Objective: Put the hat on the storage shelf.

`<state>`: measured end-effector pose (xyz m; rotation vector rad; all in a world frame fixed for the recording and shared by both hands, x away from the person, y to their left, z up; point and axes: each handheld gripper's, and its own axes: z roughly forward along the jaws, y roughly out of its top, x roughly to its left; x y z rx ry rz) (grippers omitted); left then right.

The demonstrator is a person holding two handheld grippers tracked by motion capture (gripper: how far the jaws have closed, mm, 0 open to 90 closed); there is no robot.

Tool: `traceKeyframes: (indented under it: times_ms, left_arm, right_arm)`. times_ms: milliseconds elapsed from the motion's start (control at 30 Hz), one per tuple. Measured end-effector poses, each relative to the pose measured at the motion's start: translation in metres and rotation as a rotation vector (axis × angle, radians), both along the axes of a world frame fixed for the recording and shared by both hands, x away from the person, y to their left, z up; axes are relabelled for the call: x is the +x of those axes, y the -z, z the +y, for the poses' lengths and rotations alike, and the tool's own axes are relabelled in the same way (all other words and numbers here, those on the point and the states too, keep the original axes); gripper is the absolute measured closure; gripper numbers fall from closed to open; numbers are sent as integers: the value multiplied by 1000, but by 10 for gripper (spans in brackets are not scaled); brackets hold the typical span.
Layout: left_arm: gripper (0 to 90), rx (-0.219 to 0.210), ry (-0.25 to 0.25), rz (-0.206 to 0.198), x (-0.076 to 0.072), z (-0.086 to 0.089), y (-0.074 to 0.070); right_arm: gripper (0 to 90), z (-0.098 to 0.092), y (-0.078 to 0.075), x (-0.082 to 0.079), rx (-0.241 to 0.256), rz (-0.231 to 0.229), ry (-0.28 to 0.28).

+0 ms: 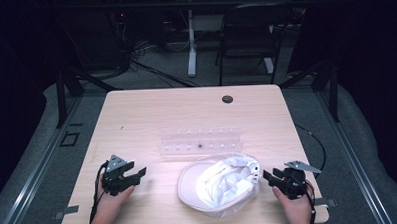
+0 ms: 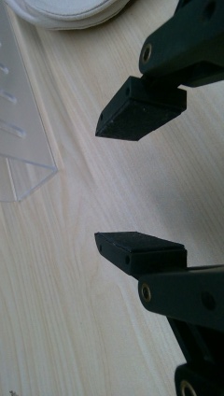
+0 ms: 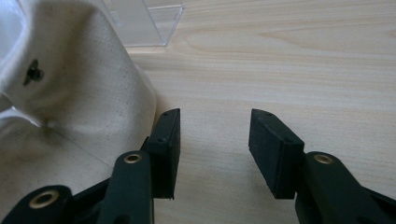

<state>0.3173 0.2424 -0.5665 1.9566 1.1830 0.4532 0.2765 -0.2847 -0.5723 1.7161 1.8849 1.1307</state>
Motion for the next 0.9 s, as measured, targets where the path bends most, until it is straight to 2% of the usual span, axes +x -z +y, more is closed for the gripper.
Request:
traceKeyframes:
  times_ms: [133,233,267,400,433,533,567,633,667,700,733,767,900]
  left_arm:
    - [429,0,2,5,1,0,1]
    - [429,5,5,9,0,0,0]
    - [429,-3,-1,4,0,-1,1]
    - [429,-2,1,4,-1,-2,1]
    - [429,6,2,4,-1,-2,0]
    - [429,7,1,3,-1,-2,1]
    - [429,9,3,9,-1,-2,1]
    - [429,5,5,10,-1,-2,1]
    - [429,6,4,9,-1,-2,1]
    - [429,6,4,9,0,-2,2]
    - [429,6,4,10,0,-2,2]
    - [429,8,2,11,-1,-3,1]
    - [429,4,2,7,-1,-3,2]
  right_arm:
    - [514,-1,-7,1,23,22,-1]
    - [478,0,-12,2,45,38,-18]
    - [469,-1,-16,3,54,53,-41]
    - [459,-2,-27,5,52,74,-71]
    - [445,-2,-35,5,60,82,-86]
    - [432,-1,-43,5,60,81,-98]
    - [431,0,-55,3,71,90,-113]
    - [431,0,-58,3,84,94,-118]
    - [437,0,-62,3,109,105,-122]
    - [449,0,-69,3,152,145,-132]
    - [449,0,-69,3,152,145,-132]
    - [450,3,-73,4,176,163,-134]
    - [449,9,-78,6,185,196,-159]
